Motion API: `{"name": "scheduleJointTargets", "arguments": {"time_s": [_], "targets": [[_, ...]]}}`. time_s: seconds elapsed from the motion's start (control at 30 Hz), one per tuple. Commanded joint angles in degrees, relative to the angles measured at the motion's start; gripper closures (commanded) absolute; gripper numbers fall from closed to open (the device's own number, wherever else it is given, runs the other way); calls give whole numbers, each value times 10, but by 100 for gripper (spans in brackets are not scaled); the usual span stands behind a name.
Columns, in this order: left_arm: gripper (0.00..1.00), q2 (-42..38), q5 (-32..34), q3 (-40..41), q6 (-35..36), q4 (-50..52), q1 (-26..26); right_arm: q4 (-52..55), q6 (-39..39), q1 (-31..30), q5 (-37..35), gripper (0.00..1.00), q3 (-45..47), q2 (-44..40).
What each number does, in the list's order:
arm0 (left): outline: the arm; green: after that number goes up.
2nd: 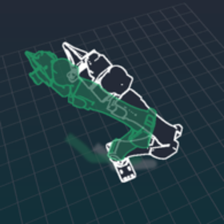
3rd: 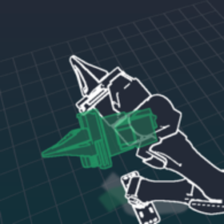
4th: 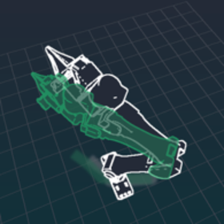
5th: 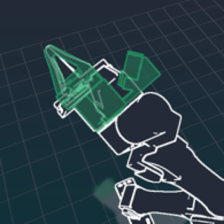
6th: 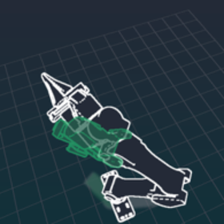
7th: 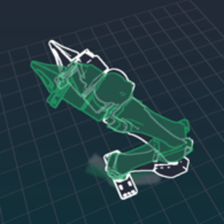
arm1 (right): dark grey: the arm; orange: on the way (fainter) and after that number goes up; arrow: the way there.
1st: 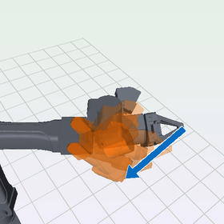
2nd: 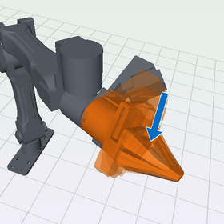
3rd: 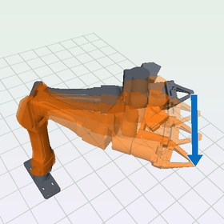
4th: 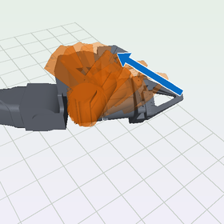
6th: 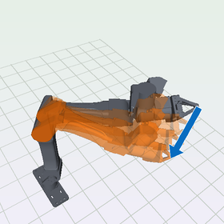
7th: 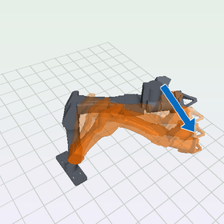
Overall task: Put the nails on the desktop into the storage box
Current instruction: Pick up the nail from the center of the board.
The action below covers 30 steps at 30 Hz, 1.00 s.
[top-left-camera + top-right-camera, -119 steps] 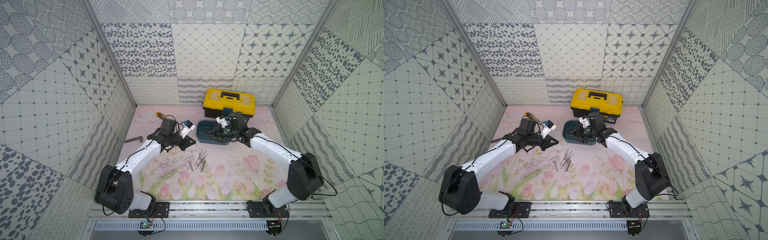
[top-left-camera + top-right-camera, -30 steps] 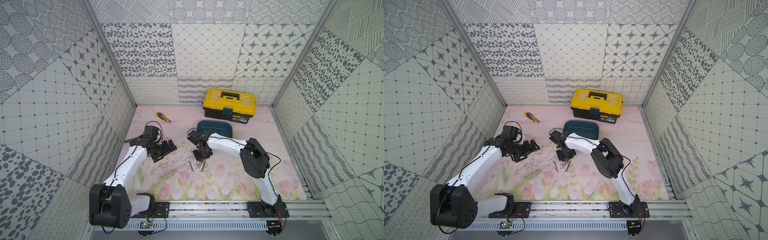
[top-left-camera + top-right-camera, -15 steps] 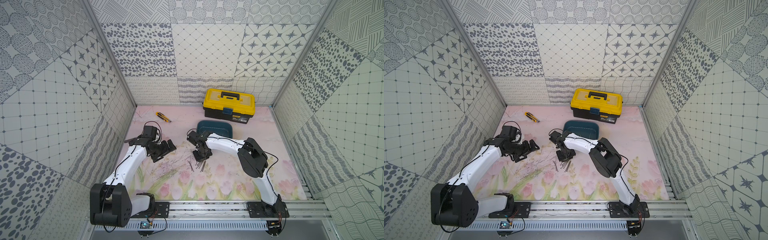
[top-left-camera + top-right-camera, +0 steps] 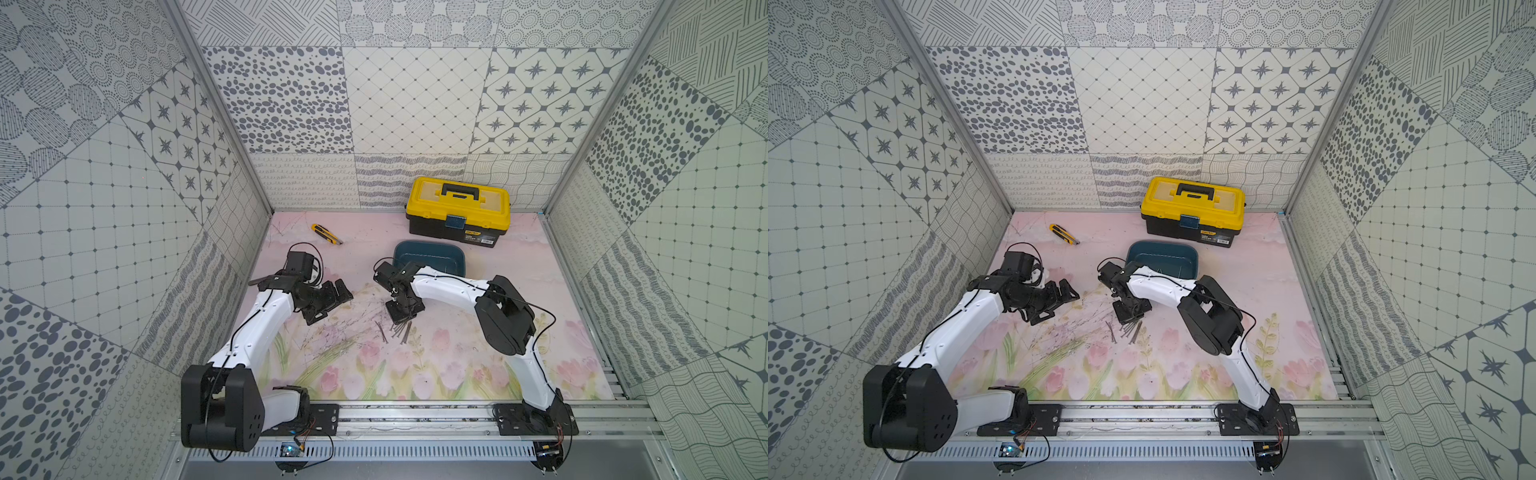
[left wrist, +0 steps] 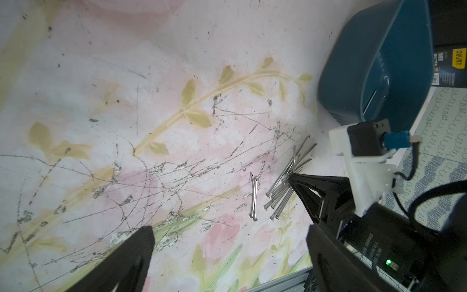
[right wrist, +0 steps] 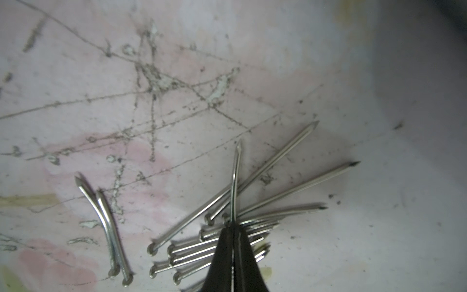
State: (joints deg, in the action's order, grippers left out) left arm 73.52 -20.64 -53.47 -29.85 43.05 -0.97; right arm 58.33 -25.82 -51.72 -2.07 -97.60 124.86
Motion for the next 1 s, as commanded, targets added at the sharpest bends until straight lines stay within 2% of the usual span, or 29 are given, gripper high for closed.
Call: {"name": "scheduleJointTargets", "arguments": {"time_s": [0.0,0.27,0.53,0.73,0.97], "targets": [[1,2,-15,1,4,0,3,23,6,3,-25,100,-15,-28],[0,-1,-33,7,-8,-16,4,78,-8,18,-33,100,-78,-100],[0,-5,-75,12,-11,-39,3,108,-19,84,-3,100,-146,-130],[1,-24,-130,28,-18,-74,0,121,0,144,-5,100,-200,-94],[0,-26,-125,30,-9,-63,-34,123,26,187,-18,100,-256,-15]]}}
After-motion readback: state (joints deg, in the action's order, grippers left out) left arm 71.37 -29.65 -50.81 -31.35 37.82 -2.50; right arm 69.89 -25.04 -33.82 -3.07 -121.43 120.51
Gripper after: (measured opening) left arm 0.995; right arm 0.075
